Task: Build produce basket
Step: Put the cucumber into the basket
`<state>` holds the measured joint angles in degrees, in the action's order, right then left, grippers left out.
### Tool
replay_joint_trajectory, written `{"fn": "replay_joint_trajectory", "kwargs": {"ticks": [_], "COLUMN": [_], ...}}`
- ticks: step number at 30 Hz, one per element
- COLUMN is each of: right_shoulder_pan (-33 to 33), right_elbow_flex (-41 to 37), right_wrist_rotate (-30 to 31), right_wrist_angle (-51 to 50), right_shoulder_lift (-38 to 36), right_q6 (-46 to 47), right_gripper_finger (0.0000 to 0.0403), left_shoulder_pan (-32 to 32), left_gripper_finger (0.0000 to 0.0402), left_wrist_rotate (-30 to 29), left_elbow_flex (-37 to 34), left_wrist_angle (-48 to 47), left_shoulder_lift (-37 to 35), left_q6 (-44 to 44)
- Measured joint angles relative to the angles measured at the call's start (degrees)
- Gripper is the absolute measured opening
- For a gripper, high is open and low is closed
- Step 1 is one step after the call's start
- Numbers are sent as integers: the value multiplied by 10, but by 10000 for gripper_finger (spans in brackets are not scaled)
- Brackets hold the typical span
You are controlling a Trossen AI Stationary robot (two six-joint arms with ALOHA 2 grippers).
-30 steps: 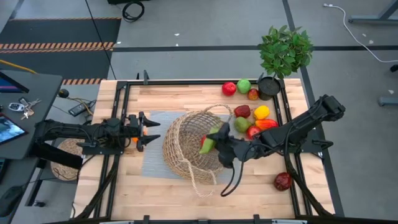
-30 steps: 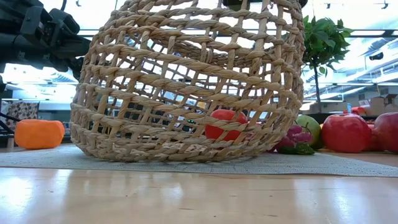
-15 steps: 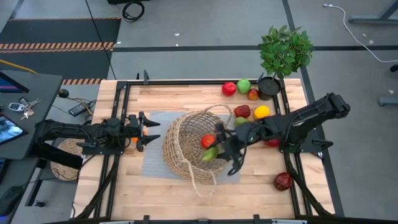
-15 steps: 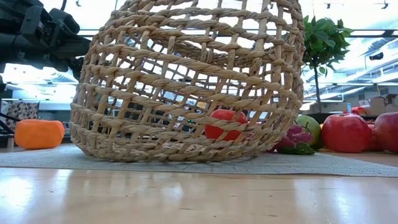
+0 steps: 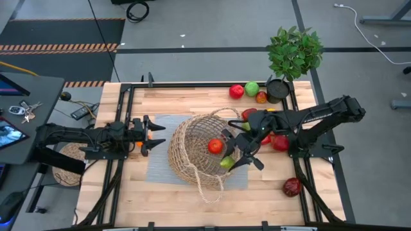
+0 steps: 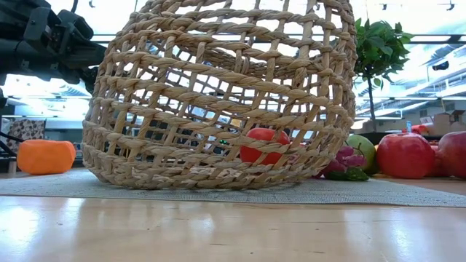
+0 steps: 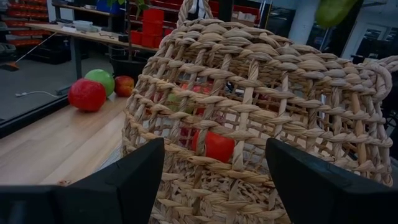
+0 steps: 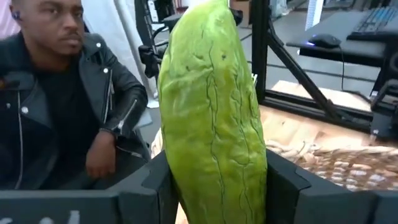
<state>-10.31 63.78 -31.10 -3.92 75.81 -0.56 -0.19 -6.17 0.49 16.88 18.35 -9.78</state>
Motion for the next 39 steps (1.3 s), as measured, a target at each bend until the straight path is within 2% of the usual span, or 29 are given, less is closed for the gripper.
{"fn": "replay_joint_trajectory", "kwargs": {"ticks": [2, 6, 13, 16, 21, 26, 32, 39], "right_shoulder_pan": [0, -1, 3, 3, -5, -6, -9, -8], "right_elbow_flex": [0, 1, 6, 56, 185, 262, 271, 271], "right_wrist_rotate": [26, 145, 198, 250, 323, 304, 269, 253], "right_wrist_angle": [13, 17, 1, -88, -286, -417, -485, -482], "right_shoulder_lift": [0, 8, 74, 120, 212, 282, 320, 312], "right_q6": [30, 70, 75, 66, 48, 25, -10, -1], "right_gripper_finger": [170, 170, 170, 170, 170, 172, 187, 260], "left_shoulder_pan": [0, 0, 0, 0, 0, 0, 0, 0], "left_gripper_finger": [286, 286, 286, 286, 286, 286, 286, 286], "left_wrist_rotate": [0, 0, 0, 0, 0, 0, 0, 0], "left_elbow_flex": [0, 0, 0, 0, 0, 0, 0, 0], "left_wrist_angle": [0, 0, -1, 0, -1, 0, 0, 0], "left_shoulder_lift": [0, 0, 0, 0, 0, 0, 0, 0], "left_q6": [0, 0, 0, 0, 0, 0, 0, 0]}}
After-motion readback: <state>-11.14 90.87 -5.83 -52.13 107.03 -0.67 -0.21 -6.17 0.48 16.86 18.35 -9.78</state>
